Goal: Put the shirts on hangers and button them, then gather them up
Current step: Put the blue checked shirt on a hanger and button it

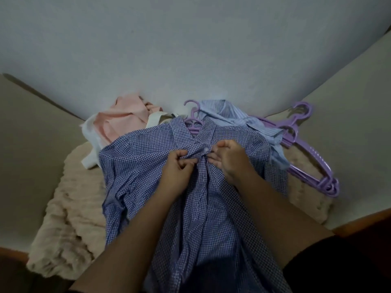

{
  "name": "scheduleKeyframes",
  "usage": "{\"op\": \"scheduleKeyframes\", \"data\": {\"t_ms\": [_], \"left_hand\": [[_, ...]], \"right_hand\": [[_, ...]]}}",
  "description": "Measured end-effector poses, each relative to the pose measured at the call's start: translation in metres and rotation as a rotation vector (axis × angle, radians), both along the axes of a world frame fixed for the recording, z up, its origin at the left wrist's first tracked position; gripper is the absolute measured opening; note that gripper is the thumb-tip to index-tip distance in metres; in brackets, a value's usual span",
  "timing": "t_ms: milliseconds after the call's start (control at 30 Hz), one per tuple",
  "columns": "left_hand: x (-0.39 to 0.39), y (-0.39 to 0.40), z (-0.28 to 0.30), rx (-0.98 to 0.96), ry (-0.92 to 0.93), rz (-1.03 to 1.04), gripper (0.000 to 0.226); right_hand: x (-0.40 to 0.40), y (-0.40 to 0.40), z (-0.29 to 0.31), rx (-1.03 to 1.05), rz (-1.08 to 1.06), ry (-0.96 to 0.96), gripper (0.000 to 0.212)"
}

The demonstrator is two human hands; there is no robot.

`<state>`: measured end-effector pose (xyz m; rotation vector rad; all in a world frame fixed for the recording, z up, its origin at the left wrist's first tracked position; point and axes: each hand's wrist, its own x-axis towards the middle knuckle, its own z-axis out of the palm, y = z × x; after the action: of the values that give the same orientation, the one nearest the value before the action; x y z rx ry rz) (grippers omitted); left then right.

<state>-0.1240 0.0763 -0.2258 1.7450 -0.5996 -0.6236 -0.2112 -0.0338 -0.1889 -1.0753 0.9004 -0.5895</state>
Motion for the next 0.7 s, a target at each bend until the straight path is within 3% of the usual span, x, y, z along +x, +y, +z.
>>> {"op": "scheduleKeyframes", "data": {"t_ms": [133,267,367,467,633,700], "left_hand": [[-0.021,0.011,-0.008,-0.033,-0.094,0.109,0.024],[-0.044,0.025,-0.024,-0.084,-0.050,0.121,0.025],[-0.055,0.023,-0.037,-0.037,-0.057,0.084,0.036],[-0.056,0.012,-0.042,0.054,-0.131,0.057,0.045],[-0.050,0.008,-0.041,0.140,-0.241,0.056,0.024],[-0.054,0.015,-0.036,0.101,-0.218,0.067,0.019]], "right_hand": [[-0.025,0.007,-0.016,-0.092,-0.019,0.046,0.017],[-0.056,0.025,-0.031,-0.293,-0.068,0.185,0.016],[-0.068,0.035,-0.035,-0.459,-0.099,0.315,0.008],[-0.073,0.039,-0.037,-0.461,-0.037,0.384,0.014],[-0.073,0.037,-0.042,-0.600,0.112,0.789,0.027],[-0.075,0.036,-0.040,-0.635,0.110,0.815,0.024]]}}
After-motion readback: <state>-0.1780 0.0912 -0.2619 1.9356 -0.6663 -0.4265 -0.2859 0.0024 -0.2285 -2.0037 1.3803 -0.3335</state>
